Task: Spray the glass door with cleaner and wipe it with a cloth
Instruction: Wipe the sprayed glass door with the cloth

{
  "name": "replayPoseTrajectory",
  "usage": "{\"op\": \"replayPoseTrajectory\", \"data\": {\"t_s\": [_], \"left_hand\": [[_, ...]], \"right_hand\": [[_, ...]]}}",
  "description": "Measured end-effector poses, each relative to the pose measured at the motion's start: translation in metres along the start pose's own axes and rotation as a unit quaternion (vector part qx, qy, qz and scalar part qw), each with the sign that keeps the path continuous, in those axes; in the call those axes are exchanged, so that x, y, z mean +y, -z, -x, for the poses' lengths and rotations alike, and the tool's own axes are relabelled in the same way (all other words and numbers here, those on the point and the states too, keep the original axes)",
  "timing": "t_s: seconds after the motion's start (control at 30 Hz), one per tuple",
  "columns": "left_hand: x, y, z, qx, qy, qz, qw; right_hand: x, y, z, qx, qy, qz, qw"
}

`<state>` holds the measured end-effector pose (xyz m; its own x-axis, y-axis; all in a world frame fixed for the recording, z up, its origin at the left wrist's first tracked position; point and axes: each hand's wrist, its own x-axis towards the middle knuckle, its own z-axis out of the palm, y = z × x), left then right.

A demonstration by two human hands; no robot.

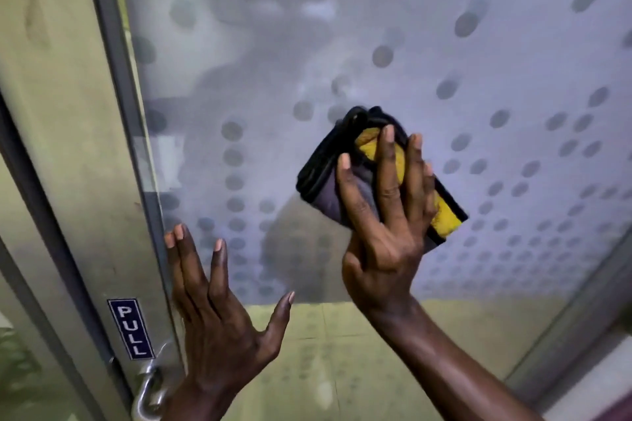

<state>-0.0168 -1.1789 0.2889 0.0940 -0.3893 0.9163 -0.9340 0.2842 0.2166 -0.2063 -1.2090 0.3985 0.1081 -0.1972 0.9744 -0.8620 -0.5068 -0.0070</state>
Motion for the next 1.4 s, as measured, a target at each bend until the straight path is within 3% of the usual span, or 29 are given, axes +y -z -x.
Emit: {"op": "replayPoseTrajectory", "data": {"t_s": [0.13,0.23,0.3,0.4,0.47,0.53,0.6,0.67,0.73,0.8,0.97,1.07,1.13,1.2,1.3,1.4], "left_hand": [[0.017,-0.009,0.004,-0.019,-0.017,0.027,0.999],[0.017,-0.014,0.006,-0.035,-0.023,0.015,0.999],[0.016,-0.014,0.006,-0.032,-0.02,0.002,0.999],[0.02,-0.014,0.005,-0.025,-0.018,-0.004,1.0],[0.027,-0.016,0.005,-0.026,-0.017,-0.008,0.999],[0.041,-0.021,0.004,-0.028,-0.024,-0.013,0.999],[0.06,-0.028,0.002,-0.037,-0.039,0.009,0.999],[0.076,-0.035,0.0,-0.054,-0.054,0.044,0.996],[0.082,-0.041,0.0,-0.064,-0.067,0.047,0.995],[0.079,-0.045,0.0,-0.066,-0.07,0.027,0.995],[0.075,-0.049,0.001,-0.058,-0.073,0.015,0.995],[0.08,-0.05,0.001,-0.051,-0.065,0.014,0.996],[0.083,-0.051,0.001,-0.047,-0.062,0.013,0.997],[0.086,-0.051,0.002,-0.04,-0.055,0.015,0.998],[0.091,-0.052,0.004,-0.03,-0.034,0.003,0.999],[0.089,-0.052,0.007,-0.035,-0.026,0.005,0.999]], "right_hand": [[0.02,0.0,0.073,-0.137,0.176,0.051,0.973],[0.061,0.017,0.101,-0.163,0.177,0.129,0.962],[0.089,0.03,0.1,-0.123,0.117,0.161,0.972],[0.118,0.044,0.064,-0.006,-0.084,0.091,0.992],[0.112,0.047,0.036,0.054,-0.198,0.012,0.979],[0.089,0.041,0.024,0.077,-0.229,-0.013,0.97],[0.069,0.028,0.035,0.036,-0.165,0.011,0.986],[0.063,0.018,0.067,-0.057,-0.041,0.046,0.996],[0.076,0.022,0.098,-0.134,0.056,0.106,0.984],[0.098,0.036,0.112,-0.142,0.068,0.149,0.976],[0.142,0.063,0.061,0.025,-0.188,0.032,0.981],[0.129,0.06,0.01,0.114,-0.243,-0.036,0.963],[0.107,0.053,-0.014,0.098,-0.187,-0.021,0.977],[0.081,0.041,-0.017,0.018,-0.053,0.016,0.998],[0.056,0.033,0.009,-0.104,0.122,0.04,0.986],[0.079,0.044,0.028,-0.109,0.153,0.091,0.978]]}}
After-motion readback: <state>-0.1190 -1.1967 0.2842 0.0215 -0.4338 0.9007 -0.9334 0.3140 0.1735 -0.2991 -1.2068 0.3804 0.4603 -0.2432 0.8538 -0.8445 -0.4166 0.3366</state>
